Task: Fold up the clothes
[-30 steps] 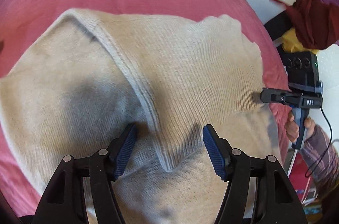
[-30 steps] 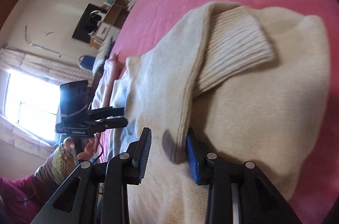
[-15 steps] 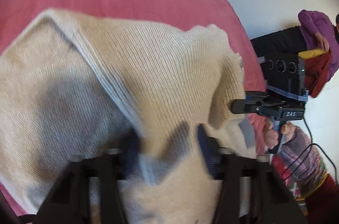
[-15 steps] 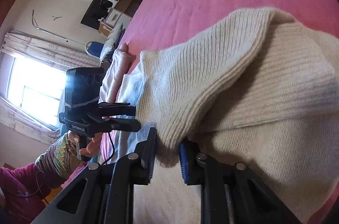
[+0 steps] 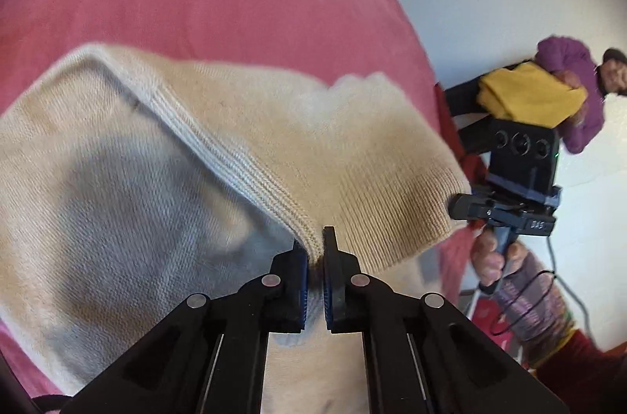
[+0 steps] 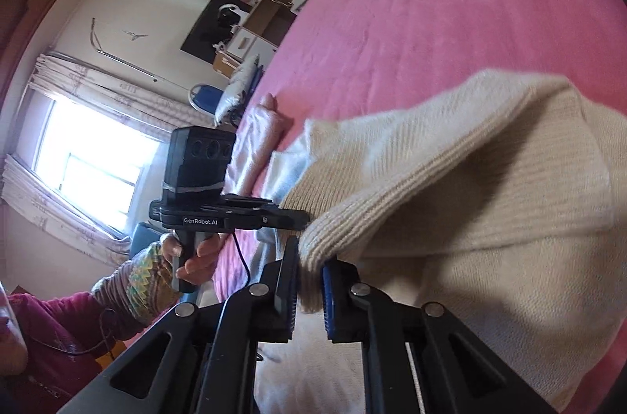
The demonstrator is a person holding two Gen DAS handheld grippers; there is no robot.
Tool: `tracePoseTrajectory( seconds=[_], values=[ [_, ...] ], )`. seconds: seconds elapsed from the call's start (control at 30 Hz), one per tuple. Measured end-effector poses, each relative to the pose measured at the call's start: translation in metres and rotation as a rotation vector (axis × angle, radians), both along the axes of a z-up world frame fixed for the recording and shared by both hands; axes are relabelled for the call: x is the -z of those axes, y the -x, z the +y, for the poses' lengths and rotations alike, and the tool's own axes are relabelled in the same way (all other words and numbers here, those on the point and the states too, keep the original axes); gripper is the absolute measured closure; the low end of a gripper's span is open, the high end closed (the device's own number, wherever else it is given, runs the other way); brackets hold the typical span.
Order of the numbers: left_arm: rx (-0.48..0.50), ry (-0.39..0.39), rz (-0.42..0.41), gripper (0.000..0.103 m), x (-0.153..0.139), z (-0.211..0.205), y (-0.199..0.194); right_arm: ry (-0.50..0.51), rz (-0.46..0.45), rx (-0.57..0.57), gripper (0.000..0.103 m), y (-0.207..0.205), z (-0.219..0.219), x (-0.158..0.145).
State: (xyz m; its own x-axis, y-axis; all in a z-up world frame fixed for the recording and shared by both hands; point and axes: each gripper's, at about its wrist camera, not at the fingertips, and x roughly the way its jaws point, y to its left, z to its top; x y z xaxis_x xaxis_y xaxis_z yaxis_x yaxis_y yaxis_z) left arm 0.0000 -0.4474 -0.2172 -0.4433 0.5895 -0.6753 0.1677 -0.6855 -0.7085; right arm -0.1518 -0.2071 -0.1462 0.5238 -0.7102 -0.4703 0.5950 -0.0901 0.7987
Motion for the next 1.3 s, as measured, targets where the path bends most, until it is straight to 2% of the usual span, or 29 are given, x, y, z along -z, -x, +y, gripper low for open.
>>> tracePoseTrajectory(
  seconds=[0.1, 0.17, 0.23, 0.27, 0.3, 0.33, 0.37, 0.43, 0.47, 0.53, 0.57, 0.6, 0.63, 0.67, 0.73, 0.77, 0.8, 0.9, 0.93, 1.03, 1.07, 1.17, 1.3],
  values=[
    [-0.071, -0.037, 0.017, 0.097, -0.016, -0.020, 0.007, 0.049, -0.006, 0.058, 0.094, 0.022, -0.009, -0.016],
    [-0.142, -0.034, 0.009, 0.096, -0.022, -0.035, 0.020, 0.070, -0.010, 0.127, 0.094, 0.047, -0.022, -0.023],
    [-0.252, -0.023, -0.018, 0.093, -0.022, -0.060, 0.037, 0.053, -0.052, 0.233, 0.085, 0.080, -0.037, -0.017],
    [-0.306, -0.024, -0.035, 0.088, -0.021, -0.073, 0.046, 0.038, -0.082, 0.292, 0.080, 0.098, -0.046, -0.011],
    [-0.356, -0.041, -0.057, 0.076, -0.016, -0.087, 0.055, 0.012, -0.114, 0.349, 0.069, 0.115, -0.054, -0.004],
    [-0.401, -0.046, -0.074, 0.068, -0.012, -0.099, 0.062, -0.044, -0.153, 0.397, 0.064, 0.129, -0.060, 0.007],
    [-0.433, -0.026, -0.078, 0.053, -0.011, -0.104, 0.061, -0.084, -0.179, 0.436, 0.063, 0.140, -0.064, 0.015],
    [-0.490, 0.021, -0.085, 0.051, -0.011, -0.117, 0.059, -0.089, -0.166, 0.468, 0.063, 0.146, -0.060, 0.019],
    [-0.484, 0.063, -0.084, 0.049, -0.012, -0.119, 0.055, -0.092, -0.159, 0.484, 0.062, 0.149, -0.058, 0.021],
    [-0.436, 0.159, -0.093, 0.041, -0.013, -0.091, 0.049, -0.097, -0.146, 0.516, 0.060, 0.155, -0.054, 0.024],
    [-0.425, 0.221, -0.116, 0.035, -0.012, -0.081, 0.045, -0.094, -0.138, 0.535, 0.060, 0.158, -0.051, 0.025],
    [-0.418, 0.270, -0.135, 0.035, -0.011, -0.073, 0.040, -0.079, -0.128, 0.563, 0.060, 0.160, -0.042, 0.022],
    [-0.419, 0.275, -0.148, 0.035, -0.010, -0.071, 0.036, -0.063, -0.117, 0.591, 0.060, 0.162, -0.034, 0.020],
    [-0.420, 0.242, -0.161, 0.035, -0.007, -0.071, 0.031, -0.047, -0.117, 0.631, 0.059, 0.166, -0.024, 0.018],
    [-0.387, 0.149, -0.183, 0.035, -0.002, -0.067, 0.024, -0.021, -0.173, 0.715, 0.054, 0.174, -0.009, 0.016],
    [-0.337, 0.112, -0.188, 0.035, -0.001, -0.063, 0.022, -0.021, -0.187, 0.718, 0.054, 0.176, -0.007, 0.015],
    [-0.287, 0.096, -0.195, 0.035, 0.000, -0.057, 0.021, -0.049, -0.163, 0.661, 0.054, 0.172, -0.014, 0.013],
    [-0.175, 0.239, -0.221, 0.035, 0.003, -0.029, 0.009, -0.154, -0.082, 0.453, 0.054, 0.147, -0.045, 0.015],
    [-0.147, 0.259, -0.227, 0.035, 0.006, -0.024, 0.003, -0.200, -0.061, 0.379, 0.054, 0.136, -0.056, 0.021],
    [-0.088, 0.266, -0.231, 0.034, 0.016, -0.013, -0.010, -0.275, 0.018, 0.188, 0.054, 0.104, -0.088, 0.035],
    [-0.080, 0.254, -0.226, 0.028, 0.018, -0.010, -0.012, -0.275, 0.016, 0.153, 0.054, 0.097, -0.098, 0.040],
    [-0.140, 0.154, -0.186, 0.025, 0.015, -0.015, -0.006, -0.252, -0.027, 0.144, 0.054, 0.097, -0.133, 0.050],
    [-0.265, 0.050, -0.141, 0.025, 0.010, -0.032, 0.005, -0.213, -0.012, 0.275, 0.054, 0.126, -0.165, 0.046]
  ],
)
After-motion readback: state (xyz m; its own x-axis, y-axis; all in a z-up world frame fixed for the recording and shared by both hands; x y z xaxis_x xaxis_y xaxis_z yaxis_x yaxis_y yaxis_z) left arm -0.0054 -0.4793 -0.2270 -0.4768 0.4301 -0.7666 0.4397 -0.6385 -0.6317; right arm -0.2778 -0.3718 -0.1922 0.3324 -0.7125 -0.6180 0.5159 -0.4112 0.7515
